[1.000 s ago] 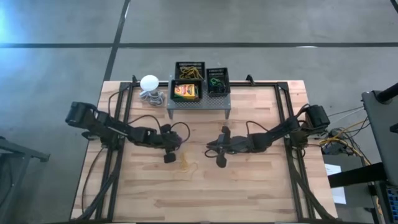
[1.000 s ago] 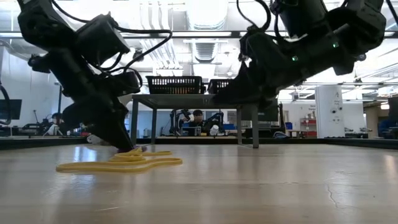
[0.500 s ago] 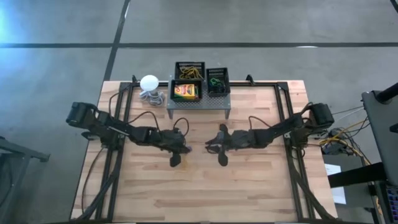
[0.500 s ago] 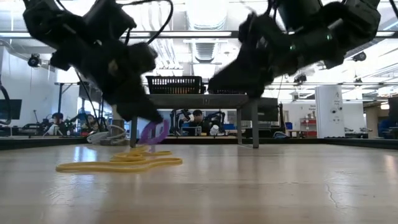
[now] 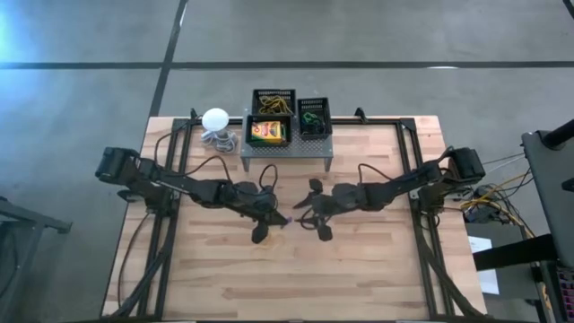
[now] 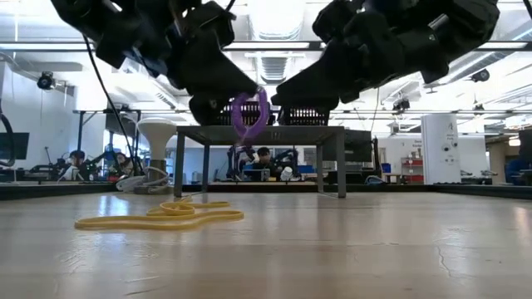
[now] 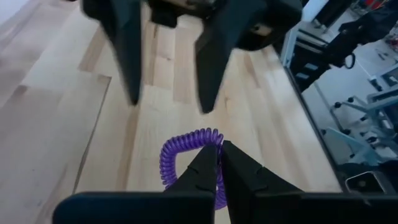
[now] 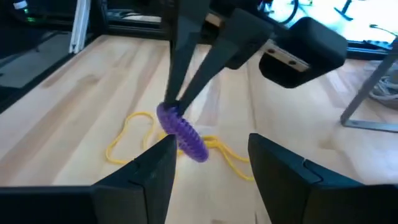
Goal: Pick & Place Office Desk Supplies
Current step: Put the purple spring keychain into the right black bin on the shelf
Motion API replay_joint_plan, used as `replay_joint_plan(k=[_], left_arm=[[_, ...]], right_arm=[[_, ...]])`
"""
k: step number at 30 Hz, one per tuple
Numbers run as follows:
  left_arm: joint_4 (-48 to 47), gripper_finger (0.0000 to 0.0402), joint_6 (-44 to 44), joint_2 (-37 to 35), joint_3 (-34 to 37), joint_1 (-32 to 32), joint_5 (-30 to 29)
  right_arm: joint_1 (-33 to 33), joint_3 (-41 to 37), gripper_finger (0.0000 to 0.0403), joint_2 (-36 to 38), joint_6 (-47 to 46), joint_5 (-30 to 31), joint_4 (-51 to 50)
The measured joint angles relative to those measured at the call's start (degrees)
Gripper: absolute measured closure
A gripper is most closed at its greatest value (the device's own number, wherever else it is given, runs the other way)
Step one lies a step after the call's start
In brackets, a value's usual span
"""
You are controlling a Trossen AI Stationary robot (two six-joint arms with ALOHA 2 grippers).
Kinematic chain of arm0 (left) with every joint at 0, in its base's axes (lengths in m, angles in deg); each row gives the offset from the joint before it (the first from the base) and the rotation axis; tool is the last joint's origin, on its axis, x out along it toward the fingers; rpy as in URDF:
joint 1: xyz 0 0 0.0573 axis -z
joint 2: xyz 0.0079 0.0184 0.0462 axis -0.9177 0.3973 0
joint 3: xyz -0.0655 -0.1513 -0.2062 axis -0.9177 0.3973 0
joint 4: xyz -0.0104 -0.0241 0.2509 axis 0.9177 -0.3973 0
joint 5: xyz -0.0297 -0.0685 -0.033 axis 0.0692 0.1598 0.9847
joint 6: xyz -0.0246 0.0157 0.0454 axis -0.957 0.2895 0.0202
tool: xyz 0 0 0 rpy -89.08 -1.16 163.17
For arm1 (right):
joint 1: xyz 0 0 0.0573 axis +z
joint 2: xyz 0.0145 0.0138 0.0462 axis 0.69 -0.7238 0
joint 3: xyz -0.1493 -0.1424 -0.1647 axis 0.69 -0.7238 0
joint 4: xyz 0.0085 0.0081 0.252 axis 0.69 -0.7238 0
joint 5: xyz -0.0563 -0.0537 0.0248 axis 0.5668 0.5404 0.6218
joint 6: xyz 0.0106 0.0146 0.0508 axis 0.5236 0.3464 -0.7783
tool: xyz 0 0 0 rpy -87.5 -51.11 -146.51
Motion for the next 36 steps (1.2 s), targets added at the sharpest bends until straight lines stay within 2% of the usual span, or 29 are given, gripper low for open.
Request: replay_joint_plan(k=[5, 12, 16, 21, 24, 30, 33, 36], left_arm=[[0.0, 0.0387, 0.0, 0.0, -0.5, 0.0, 0.2], [0.0, 0.0386, 0.0, 0.0, -0.7, 0.0, 0.2], [0.0, 0.0386, 0.1, 0.0, -0.7, 0.0, 0.2], [0.3, 0.0381, 1.1, 0.0, -0.7, 0.0, 0.2], [1.3, 0.0357, 2.2, 0.0, -0.7, -0.1, 0.2], [3.0, 0.0265, 4.0, -1.7, -0.7, -1.4, 0.5], [1.2, 0.0226, 5.0, -4.5, -0.7, -1.6, 0.5], [-2.7, 0.02, 5.2, -8.1, -0.7, -1.6, 0.7]], right_arm=[[0.2, 1.3, 0.0215, -2.2, 0.5, -2.9, -0.7], [0.2, 4.7, 0.0239, -5.5, 0.9, -2.7, -0.8], [0.2, 5.2, 0.0278, -5.2, 0.7, -2.7, -1.5], [0.2, 5.1, 0.0347, -5.3, -0.1, -2.6, -2.5], [0.2, 5.1, 0.0382, -5.3, -1.3, -2.7, -4.8], [1.8, 4.0, 0.0389, -5.3, -8.7, -1.3, -6.1], [4.6, 2.7, 0.039, -5.3, -11.7, 4.2, -4.8], [7.3, -0.3, 0.039, -5.4, -13.9, 9.7, 3.0]])
